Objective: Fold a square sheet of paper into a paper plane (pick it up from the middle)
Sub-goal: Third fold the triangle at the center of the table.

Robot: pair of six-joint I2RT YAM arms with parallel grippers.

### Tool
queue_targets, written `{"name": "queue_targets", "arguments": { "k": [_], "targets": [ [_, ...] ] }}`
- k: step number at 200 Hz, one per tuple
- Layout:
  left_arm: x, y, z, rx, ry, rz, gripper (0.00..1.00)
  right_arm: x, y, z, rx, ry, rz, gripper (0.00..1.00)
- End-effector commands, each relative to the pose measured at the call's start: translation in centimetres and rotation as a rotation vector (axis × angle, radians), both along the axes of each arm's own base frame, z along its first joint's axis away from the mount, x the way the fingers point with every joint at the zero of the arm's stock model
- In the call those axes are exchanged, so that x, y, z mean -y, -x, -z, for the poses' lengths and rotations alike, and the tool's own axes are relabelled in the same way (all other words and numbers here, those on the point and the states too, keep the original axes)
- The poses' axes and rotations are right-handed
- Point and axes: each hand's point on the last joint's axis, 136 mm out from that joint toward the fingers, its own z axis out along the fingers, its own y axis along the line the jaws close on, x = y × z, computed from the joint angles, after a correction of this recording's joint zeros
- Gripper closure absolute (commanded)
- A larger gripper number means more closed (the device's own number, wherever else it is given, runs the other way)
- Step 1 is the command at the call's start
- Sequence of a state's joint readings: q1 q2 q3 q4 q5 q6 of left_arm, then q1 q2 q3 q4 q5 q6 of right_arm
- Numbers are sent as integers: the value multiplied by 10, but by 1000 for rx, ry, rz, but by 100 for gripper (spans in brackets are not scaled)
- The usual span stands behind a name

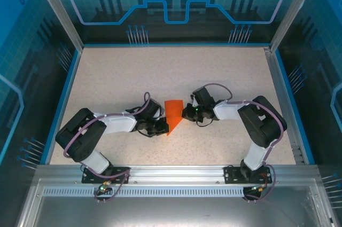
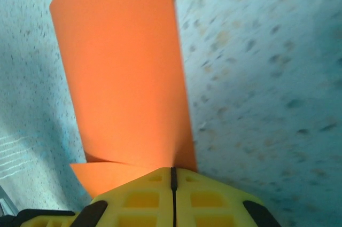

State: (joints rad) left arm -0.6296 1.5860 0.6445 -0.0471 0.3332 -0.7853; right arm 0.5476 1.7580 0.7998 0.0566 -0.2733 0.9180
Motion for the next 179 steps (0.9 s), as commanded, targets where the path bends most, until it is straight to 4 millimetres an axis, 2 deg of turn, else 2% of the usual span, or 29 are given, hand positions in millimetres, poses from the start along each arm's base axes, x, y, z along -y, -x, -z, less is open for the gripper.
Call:
{"name": "queue_targets", "arguments": {
  "k": [1,20,39,60,74,91,115,179],
  "targets": [
    [-25,28,26,-114,-129,6,100,35,-15,3,15,102,78,93],
    [-16,21,13,-74,-85,25,100,30,-15,-22,68,57,53,90],
    [1,9,-16,21,9,60,97,28,-8,-41,104,21,32,79],
    [12,-4,-47,129,54,79,90,25,2,-53,113,-16,1,68],
    [11,-13,-56,172,49,63,87,22,10,-54,98,-38,-19,63],
    [8,-22,-56,189,11,28,87,14,18,-53,76,-66,-51,55],
    [1,-35,-48,190,-62,-23,90,4,25,-51,54,-91,-80,51],
    [-1,-57,-22,151,-183,-68,98,-7,28,-35,-2,-97,-91,49]
  ]
}}
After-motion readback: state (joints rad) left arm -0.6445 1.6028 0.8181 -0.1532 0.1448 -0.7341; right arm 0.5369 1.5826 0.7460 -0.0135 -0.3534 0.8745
